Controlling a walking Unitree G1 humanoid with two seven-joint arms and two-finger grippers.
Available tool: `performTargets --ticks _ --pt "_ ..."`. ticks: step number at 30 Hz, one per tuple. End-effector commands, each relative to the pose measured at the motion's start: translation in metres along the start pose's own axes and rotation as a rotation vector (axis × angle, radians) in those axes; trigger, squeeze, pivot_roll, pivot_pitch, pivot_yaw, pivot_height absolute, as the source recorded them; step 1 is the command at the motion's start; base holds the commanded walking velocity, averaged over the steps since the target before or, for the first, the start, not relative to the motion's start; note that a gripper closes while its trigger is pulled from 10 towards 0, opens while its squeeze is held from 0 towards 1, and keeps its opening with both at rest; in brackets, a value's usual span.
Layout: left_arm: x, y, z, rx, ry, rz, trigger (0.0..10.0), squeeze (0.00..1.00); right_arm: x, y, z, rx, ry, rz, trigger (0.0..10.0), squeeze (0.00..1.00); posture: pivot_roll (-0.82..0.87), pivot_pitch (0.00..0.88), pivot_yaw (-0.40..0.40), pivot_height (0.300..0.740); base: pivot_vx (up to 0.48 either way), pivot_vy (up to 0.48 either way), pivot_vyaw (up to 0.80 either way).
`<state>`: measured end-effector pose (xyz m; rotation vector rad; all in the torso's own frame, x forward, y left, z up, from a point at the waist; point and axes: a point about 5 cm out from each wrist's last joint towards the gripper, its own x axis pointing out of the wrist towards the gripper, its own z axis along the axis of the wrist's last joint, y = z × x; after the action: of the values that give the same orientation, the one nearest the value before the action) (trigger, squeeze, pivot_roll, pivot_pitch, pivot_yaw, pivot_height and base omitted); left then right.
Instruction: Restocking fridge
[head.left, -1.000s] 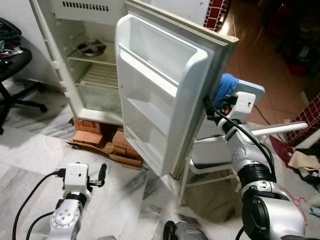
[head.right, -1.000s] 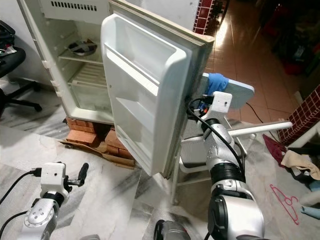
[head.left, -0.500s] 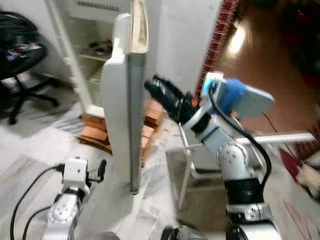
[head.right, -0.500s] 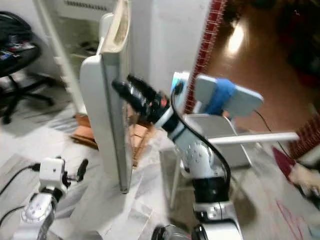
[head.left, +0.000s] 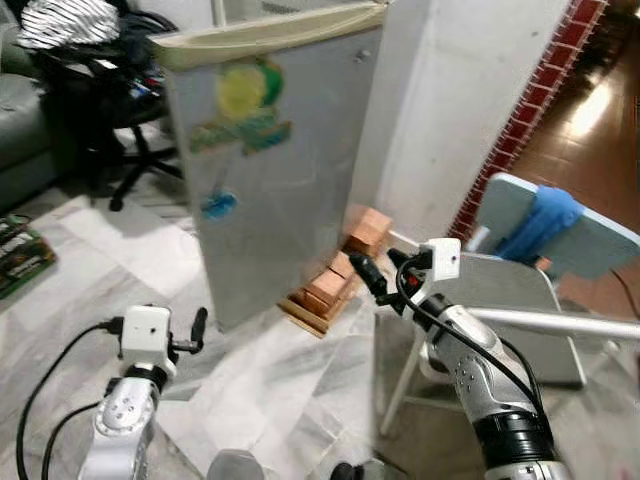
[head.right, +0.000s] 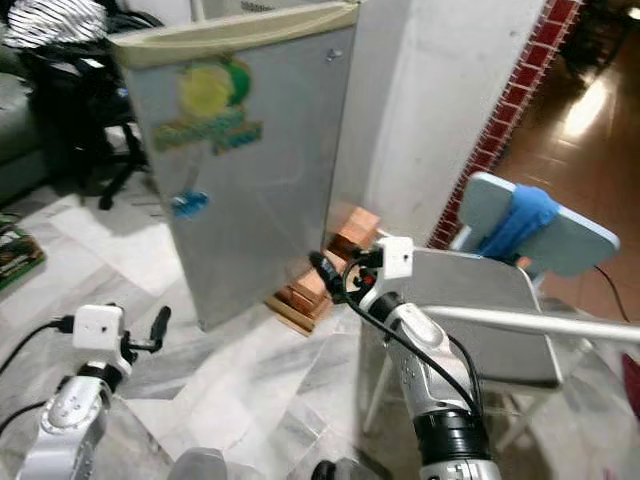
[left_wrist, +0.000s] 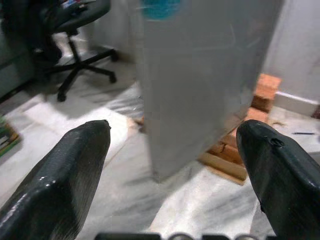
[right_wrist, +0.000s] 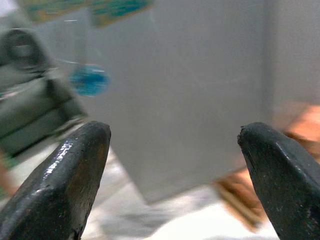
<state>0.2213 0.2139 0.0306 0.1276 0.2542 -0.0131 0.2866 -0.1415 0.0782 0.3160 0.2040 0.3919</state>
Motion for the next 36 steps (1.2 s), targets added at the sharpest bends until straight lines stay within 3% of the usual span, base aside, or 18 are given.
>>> performTargets --ticks 1,4,14,21,24,27,31,33,36 --pt "0.003 -0.005 0.009 0.009 -0.029 -0.032 10.0 0.0 -0.002 -0.004 0.007 -0.041 -0.044 -0.064 10.0 0.0 0.15 0.015 -0.05 0.74 0.0 0.469 0.0" --pt "0.003 -0.013 0.017 0.016 -0.063 -0.06 10.0 0.0 -0.01 -0.013 0.005 -0.084 -0.064 -0.173 10.0 0.0 0.13 0.014 -0.045 0.74 0.0 0.469 0.0" --pt "-0.009 -0.014 0.008 -0.012 -0.037 -0.028 10.0 0.0 -0.03 -0.021 -0.001 -0.129 -0.098 -0.268 10.0 0.0 0.11 0.0 -0.038 0.74 0.0 0.474 -0.55" --pt "0.004 -0.008 0.01 -0.004 -0.049 -0.019 10.0 0.0 -0.029 -0.02 -0.006 -0.151 -0.093 -0.288 10.0 0.0 0.11 0.0 -0.04 0.74 0.0 0.48 0.0" --pt "0.01 -0.005 0.018 -0.003 -0.072 0.011 10.0 0.0 -0.03 -0.031 -0.008 -0.119 -0.079 -0.376 10.0 0.0 0.11 0.0 -0.039 0.74 0.0 0.48 0.0" --pt "0.01 -0.005 0.018 -0.003 -0.072 0.011 10.0 0.0 -0.03 -0.031 -0.008 -0.119 -0.079 -0.376 10.0 0.0 0.11 0.0 -0.039 0.74 0.0 0.48 0.0" --pt "0.012 0.001 0.022 0.003 -0.08 0.032 10.0 0.0 -0.034 -0.045 -0.01 -0.155 -0.066 -0.455 10.0 0.0 0.12 0.0 -0.036 0.74 0.0 0.48 0.0" --pt "0.009 0.002 0.02 0.005 -0.073 0.034 10.0 0.0 -0.036 -0.046 -0.009 -0.201 -0.081 -0.458 10.0 0.0 0.12 0.0 -0.032 0.74 0.0 0.48 0.0" --pt "0.009 0.001 0.018 0.007 -0.073 0.019 10.0 0.0 -0.04 -0.045 -0.01 -0.182 -0.086 -0.45 10.0 0.0 0.12 0.0 -0.032 0.74 0.0 0.48 0.0"
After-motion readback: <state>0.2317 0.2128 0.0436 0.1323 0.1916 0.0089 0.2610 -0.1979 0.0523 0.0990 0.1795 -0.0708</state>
